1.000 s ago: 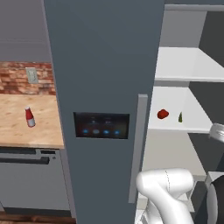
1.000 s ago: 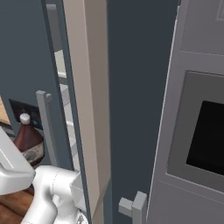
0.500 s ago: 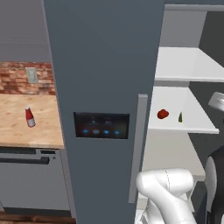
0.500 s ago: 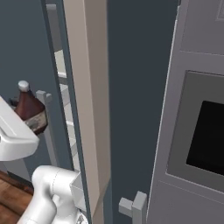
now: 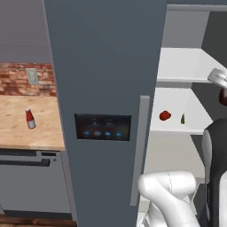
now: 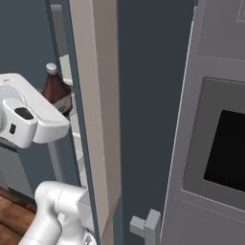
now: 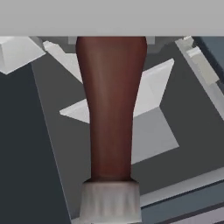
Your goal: Place the ketchup and ketchup from the counter to the top shelf of the fridge. If the existing items in the fridge are on the top shelf, move them to other shelves.
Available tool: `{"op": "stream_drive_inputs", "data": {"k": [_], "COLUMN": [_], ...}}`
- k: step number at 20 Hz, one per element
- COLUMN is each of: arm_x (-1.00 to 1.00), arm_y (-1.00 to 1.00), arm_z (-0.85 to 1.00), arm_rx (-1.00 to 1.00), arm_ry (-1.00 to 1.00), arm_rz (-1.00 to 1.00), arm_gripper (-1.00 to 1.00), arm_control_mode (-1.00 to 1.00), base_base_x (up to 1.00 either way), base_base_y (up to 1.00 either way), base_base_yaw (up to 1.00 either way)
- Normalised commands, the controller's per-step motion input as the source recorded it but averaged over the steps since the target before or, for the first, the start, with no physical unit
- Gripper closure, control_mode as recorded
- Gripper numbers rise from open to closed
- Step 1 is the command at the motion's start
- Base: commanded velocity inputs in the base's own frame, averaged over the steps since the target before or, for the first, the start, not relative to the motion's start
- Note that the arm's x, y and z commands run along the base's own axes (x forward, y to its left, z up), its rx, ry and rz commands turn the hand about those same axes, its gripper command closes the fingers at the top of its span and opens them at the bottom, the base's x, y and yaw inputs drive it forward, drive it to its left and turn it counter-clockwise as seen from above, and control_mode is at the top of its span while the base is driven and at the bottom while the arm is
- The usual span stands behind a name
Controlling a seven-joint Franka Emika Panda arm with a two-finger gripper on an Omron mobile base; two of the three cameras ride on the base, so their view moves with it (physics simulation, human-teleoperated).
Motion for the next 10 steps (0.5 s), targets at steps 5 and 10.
{"op": "stream_drive_inputs", "data": {"k": [5, 10], "arm_x": [0.88, 0.63], "arm_y": [-0.04, -0.12], "arm_z": [0.02, 0.23], "arm_rx": [0.00, -0.01], "arm_ry": [-0.09, 0.00], "arm_rz": [0.00, 0.00], "arm_gripper": [1.00, 1.00], "arm_control_mode": [-1.00, -1.00], "base_base_x": [0.00, 0.00], "base_base_y": [0.00, 0.00], "base_base_yaw": [0.00, 0.00]}}
